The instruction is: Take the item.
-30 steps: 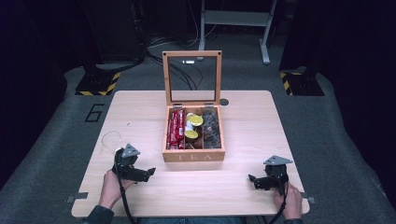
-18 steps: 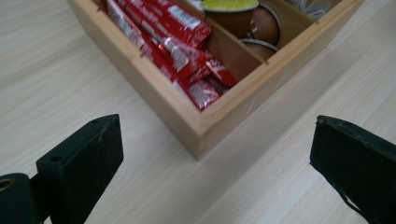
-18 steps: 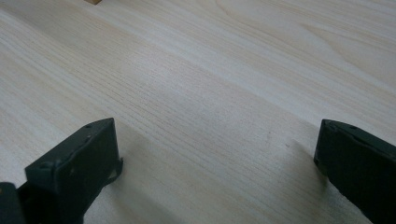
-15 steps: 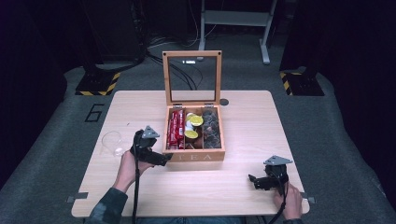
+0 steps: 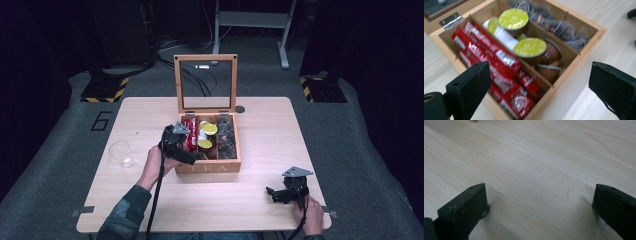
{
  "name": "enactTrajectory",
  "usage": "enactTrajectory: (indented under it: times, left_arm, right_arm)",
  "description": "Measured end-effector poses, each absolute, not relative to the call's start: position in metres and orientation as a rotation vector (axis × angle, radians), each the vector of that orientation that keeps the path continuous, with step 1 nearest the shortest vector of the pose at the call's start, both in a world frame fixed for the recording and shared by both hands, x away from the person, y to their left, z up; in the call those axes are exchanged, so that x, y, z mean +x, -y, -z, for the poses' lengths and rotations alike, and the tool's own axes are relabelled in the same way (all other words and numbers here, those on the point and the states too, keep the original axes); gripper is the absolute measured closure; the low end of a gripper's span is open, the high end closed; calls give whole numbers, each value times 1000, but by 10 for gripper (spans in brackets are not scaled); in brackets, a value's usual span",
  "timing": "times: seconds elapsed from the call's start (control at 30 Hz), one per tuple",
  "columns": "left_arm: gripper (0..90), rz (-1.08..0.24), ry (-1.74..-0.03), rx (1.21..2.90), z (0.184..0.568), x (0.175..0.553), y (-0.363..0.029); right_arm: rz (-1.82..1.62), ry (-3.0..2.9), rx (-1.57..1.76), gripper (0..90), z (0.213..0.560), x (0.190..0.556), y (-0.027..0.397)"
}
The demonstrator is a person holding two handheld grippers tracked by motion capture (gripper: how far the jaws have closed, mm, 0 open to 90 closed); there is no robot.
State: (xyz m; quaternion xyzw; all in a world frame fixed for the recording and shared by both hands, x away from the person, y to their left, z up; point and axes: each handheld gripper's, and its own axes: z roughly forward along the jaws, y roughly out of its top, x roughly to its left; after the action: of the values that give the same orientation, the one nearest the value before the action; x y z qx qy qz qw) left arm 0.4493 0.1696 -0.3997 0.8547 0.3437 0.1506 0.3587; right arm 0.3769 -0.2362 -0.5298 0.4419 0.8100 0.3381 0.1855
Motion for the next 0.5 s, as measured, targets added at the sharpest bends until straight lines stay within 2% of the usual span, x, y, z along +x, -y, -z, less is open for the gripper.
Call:
enactTrajectory:
  times: [0.5]
  left_arm:
    - [97,-360,-759,2262,400,484,-110]
  right_arm:
    - [-953,-2281,1242,0,530,377,236]
